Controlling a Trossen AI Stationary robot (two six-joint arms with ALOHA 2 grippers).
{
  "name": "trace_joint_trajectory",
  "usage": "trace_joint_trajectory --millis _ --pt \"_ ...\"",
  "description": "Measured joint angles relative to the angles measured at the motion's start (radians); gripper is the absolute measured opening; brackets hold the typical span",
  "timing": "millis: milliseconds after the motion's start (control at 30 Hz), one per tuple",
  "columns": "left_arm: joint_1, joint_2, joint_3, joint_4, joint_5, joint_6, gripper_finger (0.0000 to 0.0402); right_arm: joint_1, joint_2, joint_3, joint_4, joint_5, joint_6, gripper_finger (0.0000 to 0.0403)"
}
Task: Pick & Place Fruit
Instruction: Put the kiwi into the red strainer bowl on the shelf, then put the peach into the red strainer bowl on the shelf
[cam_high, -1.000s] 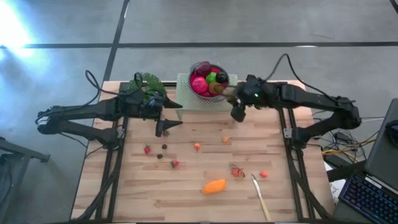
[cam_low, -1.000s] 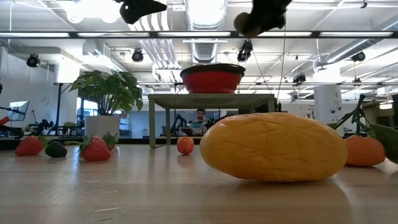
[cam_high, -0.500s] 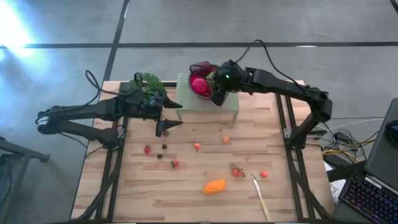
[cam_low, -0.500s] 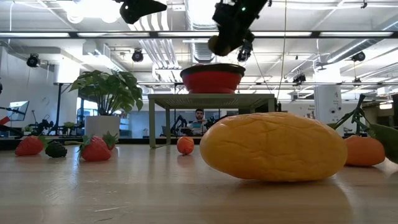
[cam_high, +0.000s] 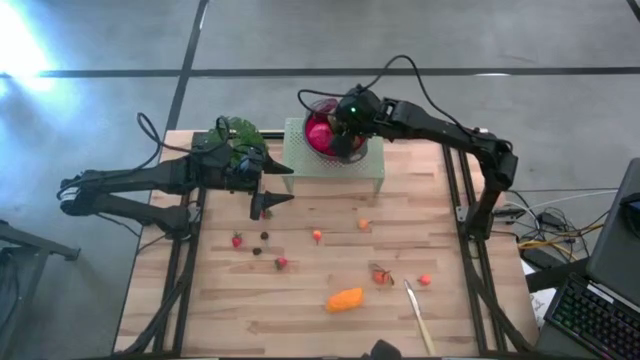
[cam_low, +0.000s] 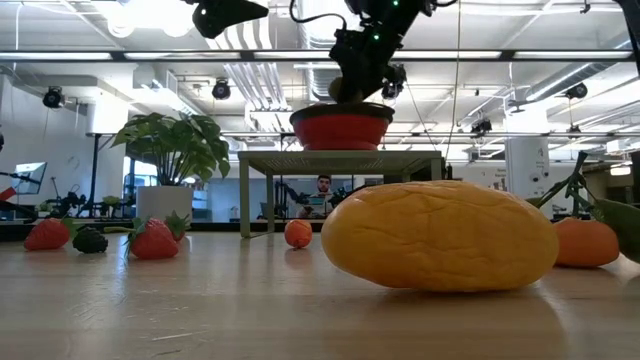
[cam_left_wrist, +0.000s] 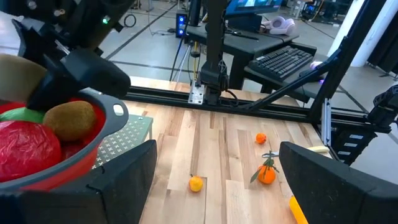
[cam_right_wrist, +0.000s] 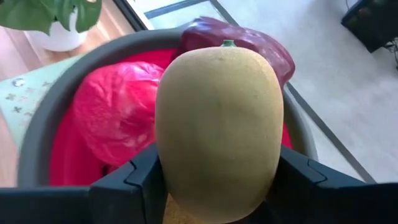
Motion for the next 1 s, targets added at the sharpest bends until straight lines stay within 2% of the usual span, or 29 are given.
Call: trace_joint_trajectory --millis 633,1000 --pt "0.000 0.000 0.000 0.000 0.000 0.000 0.0344 0.000 0.007 -0.005 -0.006 0.008 -0.008 0.0301" --pt "0.000 0.000 0.000 0.000 0.000 0.000 0.0344 0.023 -0.008 0.060 -0.132 0.008 -0.069 0.0336"
